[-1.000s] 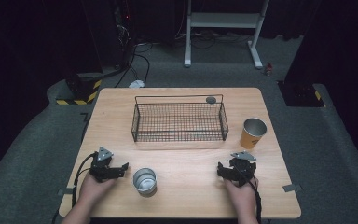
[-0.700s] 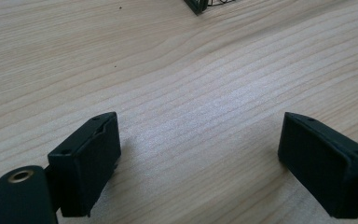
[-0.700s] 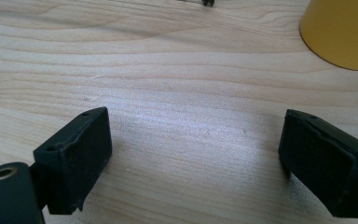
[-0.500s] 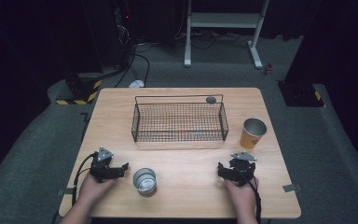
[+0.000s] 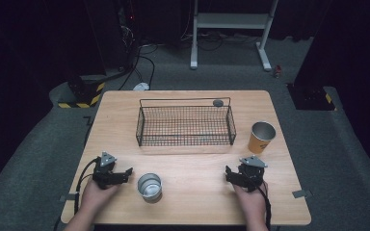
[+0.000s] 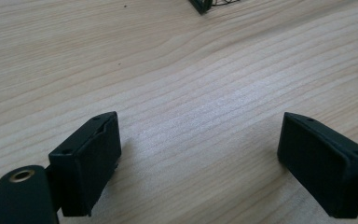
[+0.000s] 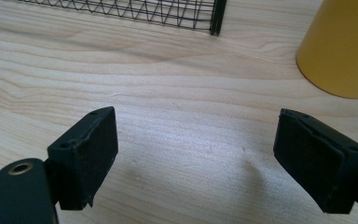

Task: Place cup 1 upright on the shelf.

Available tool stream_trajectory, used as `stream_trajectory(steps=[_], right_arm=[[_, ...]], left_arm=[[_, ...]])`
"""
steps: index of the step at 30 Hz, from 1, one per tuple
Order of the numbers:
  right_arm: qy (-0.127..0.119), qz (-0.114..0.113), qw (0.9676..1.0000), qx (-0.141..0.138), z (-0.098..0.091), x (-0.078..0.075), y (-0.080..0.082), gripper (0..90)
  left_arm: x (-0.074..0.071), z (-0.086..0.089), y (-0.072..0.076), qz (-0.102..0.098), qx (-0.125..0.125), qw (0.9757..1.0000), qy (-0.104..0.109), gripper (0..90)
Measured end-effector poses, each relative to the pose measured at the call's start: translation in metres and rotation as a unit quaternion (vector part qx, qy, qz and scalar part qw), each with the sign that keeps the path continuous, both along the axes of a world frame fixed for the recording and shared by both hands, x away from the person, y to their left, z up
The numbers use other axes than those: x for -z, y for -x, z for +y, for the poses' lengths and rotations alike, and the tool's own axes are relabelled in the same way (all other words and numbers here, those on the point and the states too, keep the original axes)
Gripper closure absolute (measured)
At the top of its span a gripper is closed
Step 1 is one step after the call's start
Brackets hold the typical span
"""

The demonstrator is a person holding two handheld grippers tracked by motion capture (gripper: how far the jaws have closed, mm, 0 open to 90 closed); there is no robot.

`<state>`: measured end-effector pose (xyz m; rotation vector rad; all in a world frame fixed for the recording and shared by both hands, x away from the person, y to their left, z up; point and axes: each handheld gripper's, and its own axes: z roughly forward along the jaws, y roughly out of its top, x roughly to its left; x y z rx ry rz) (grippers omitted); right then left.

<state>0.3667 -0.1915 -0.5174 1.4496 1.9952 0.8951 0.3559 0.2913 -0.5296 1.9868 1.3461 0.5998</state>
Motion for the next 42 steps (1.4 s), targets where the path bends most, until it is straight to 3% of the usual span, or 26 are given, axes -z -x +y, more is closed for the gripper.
stream_trajectory(steps=[8,12,31,36,42], right_arm=[[0.0,-0.007,1.0,0.0,0.001,-0.005,0.0,13.8],[0.002,-0.012,0.9999,-0.002,0.002,-0.007,0.001,13.8],[0.001,-0.026,0.9996,0.005,-0.004,-0.013,0.003,13.7],[-0.003,-0.027,0.9995,0.014,-0.008,-0.015,0.003,13.7],[-0.005,-0.03,0.9994,0.017,-0.015,-0.016,0.004,13.7]], left_arm=[[0.0,-0.005,0.0,-0.012,-0.006,0.9998,-0.012,14.2],[0.0,-0.002,-0.002,0.001,-0.01,1.0,0.002,13.7],[0.0,-0.002,-0.002,0.002,-0.009,1.0,0.001,13.1],[0.0,-0.001,-0.004,0.01,-0.028,0.9996,0.0,7.1],[0.001,-0.001,-0.005,0.013,-0.031,0.9994,-0.001,4.6]])
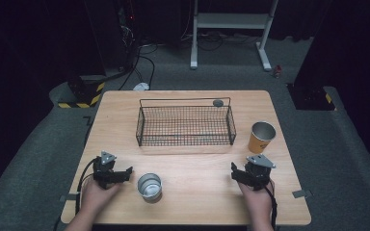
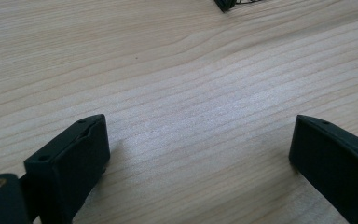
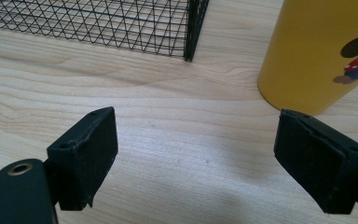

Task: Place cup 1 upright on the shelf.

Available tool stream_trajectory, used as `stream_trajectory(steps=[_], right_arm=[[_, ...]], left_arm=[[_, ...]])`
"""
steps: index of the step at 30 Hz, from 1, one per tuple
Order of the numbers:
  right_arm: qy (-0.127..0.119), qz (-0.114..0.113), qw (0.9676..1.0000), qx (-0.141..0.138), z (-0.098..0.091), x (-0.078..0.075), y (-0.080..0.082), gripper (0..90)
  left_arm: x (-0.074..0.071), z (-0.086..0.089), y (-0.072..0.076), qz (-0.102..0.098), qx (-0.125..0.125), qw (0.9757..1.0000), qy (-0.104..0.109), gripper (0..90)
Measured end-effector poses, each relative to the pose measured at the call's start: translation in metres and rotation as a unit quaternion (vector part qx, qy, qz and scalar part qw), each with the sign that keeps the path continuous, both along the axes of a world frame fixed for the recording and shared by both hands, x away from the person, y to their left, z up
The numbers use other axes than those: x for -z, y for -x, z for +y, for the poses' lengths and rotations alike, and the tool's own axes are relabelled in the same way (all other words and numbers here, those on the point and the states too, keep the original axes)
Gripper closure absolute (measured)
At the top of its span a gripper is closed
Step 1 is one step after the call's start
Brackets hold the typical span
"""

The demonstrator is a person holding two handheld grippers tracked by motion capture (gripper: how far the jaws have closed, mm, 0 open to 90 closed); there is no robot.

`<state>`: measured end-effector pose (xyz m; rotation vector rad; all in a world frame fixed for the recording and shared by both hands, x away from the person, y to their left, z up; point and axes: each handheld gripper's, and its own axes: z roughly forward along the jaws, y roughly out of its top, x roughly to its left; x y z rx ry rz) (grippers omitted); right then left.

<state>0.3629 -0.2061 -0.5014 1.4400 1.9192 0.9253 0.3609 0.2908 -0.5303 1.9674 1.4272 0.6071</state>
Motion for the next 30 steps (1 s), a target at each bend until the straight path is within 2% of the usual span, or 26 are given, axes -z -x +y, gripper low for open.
stream_trajectory(steps=[11,26,30], right_arm=[[-0.006,-0.014,0.9998,0.012,-0.014,-0.003,0.001,13.8],[-0.028,-0.035,0.9979,0.045,-0.04,-0.009,-0.001,13.5],[-0.024,-0.037,0.998,0.046,-0.043,-0.01,-0.004,13.5]], left_arm=[[0.0,0.0,-0.001,0.002,-0.002,1.0,0.002,3.3],[0.001,0.0,-0.003,0.002,0.001,1.0,-0.002,1.5],[0.001,0.0,-0.003,0.002,0.001,1.0,-0.002,1.5]])
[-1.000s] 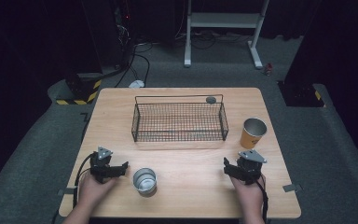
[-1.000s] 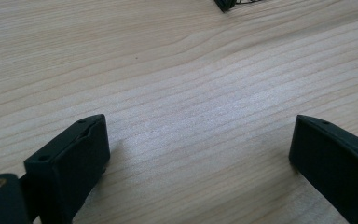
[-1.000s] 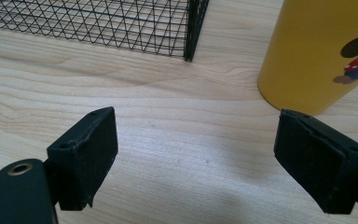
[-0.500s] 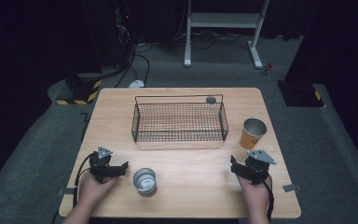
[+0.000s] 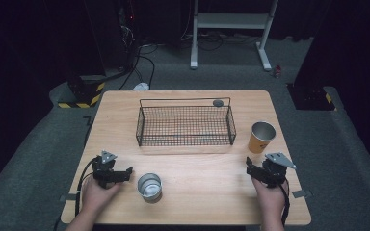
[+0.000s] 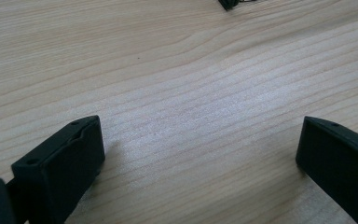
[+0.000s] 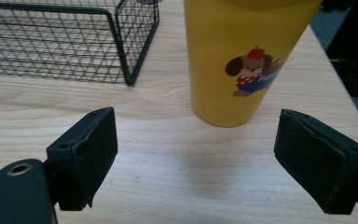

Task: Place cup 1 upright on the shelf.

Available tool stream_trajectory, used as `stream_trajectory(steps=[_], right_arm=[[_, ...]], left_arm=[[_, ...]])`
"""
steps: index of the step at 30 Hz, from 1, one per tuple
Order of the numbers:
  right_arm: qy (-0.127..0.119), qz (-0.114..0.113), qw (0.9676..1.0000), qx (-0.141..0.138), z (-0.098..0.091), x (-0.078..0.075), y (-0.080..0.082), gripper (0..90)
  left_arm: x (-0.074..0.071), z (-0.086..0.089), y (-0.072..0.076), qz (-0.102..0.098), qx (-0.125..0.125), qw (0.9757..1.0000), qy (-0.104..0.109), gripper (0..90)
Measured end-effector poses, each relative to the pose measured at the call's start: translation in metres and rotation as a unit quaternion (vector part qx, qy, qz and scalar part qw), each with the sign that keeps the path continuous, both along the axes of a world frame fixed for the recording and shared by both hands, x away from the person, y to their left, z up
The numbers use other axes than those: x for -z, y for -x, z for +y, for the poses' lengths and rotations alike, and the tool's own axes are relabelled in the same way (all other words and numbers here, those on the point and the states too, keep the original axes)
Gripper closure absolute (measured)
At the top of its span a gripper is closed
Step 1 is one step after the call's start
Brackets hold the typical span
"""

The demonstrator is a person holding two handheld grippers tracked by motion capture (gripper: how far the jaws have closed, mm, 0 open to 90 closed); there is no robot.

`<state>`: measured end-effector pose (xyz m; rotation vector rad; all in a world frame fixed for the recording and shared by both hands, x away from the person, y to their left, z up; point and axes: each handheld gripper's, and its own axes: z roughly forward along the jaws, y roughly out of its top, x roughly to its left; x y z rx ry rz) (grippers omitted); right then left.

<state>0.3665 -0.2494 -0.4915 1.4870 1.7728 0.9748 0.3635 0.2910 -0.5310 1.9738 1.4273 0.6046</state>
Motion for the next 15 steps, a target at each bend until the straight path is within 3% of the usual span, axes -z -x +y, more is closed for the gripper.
stream_trajectory(steps=[15], right_arm=[[0.001,-0.02,0.9997,0.014,-0.011,-0.007,-0.027,12.9]], left_arm=[[0.0,-0.001,0.0,0.001,-0.002,1.0,-0.001,1.0]])
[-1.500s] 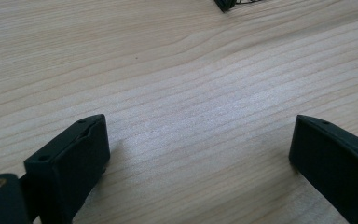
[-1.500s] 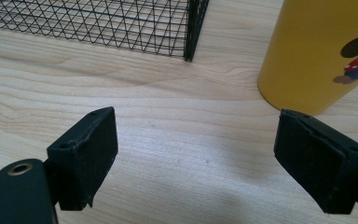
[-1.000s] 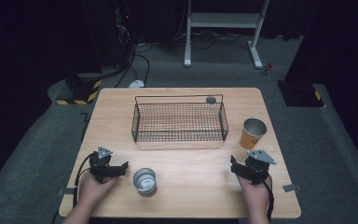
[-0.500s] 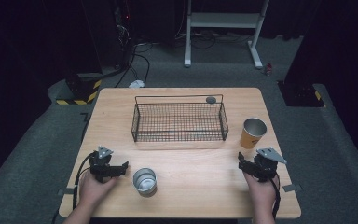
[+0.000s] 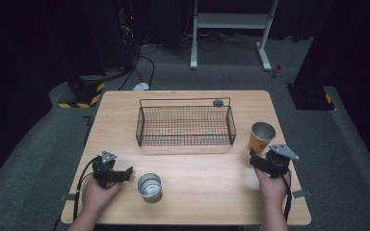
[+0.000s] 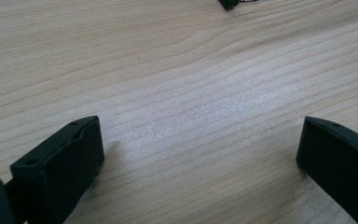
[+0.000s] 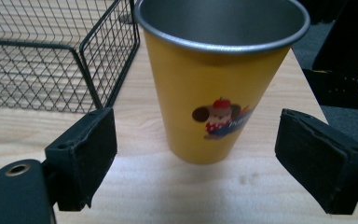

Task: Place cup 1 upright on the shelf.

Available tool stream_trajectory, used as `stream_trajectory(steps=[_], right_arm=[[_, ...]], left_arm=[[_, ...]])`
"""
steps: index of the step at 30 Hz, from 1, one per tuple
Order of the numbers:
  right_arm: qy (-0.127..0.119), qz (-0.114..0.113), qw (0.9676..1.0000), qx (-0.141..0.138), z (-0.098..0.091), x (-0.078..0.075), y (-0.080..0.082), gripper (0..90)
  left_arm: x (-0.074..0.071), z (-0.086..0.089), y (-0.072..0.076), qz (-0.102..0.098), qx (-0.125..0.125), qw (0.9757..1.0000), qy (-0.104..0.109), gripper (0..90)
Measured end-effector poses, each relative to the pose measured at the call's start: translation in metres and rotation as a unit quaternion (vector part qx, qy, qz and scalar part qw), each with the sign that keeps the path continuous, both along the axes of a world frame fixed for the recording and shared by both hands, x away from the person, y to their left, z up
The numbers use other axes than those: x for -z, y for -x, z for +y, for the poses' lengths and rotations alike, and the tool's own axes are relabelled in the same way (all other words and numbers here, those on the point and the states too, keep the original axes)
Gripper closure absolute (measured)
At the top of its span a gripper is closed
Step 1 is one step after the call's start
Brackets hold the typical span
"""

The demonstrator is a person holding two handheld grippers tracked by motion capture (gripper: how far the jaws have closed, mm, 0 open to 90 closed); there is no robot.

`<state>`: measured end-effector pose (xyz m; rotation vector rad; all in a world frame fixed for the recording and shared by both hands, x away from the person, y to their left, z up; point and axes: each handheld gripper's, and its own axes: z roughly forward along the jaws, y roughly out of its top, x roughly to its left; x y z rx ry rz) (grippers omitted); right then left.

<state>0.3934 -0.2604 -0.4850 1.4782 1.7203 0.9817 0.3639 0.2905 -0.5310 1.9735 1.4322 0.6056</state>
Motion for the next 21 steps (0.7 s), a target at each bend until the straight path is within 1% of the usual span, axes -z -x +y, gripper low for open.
stream_trajectory(steps=[1,2,5,8,9,16,21], right_arm=[[0.0,-0.001,1.0,-0.002,-0.001,0.0,-0.002,12.9],[0.002,-0.003,1.0,0.002,-0.001,-0.001,-0.004,12.9],[0.0,-0.006,1.0,0.003,-0.002,-0.002,-0.009,12.8],[-0.001,-0.006,1.0,0.004,-0.003,-0.002,-0.014,12.8],[-0.006,-0.007,0.9999,0.005,-0.005,-0.001,-0.017,12.8],[-0.009,-0.007,0.9999,0.007,-0.005,-0.001,-0.025,12.8],[-0.015,-0.011,0.9998,0.005,-0.004,-0.001,-0.034,12.8]], left_arm=[[0.0,0.0,0.0,0.0,0.0,1.0,-0.001,1.0],[0.0,0.0,0.0,0.0,0.0,1.0,-0.001,1.0],[0.0,0.0,0.0,0.0,0.0,1.0,-0.001,1.0],[0.0,0.0,0.0,0.0,0.0,1.0,0.001,1.0],[0.0,0.0,0.0,0.0,0.0,1.0,0.0,1.0],[0.0,0.0,0.0,0.0,-0.004,1.0,0.003,1.0],[0.0,0.0,0.0,0.0,-0.005,1.0,0.003,1.1]])
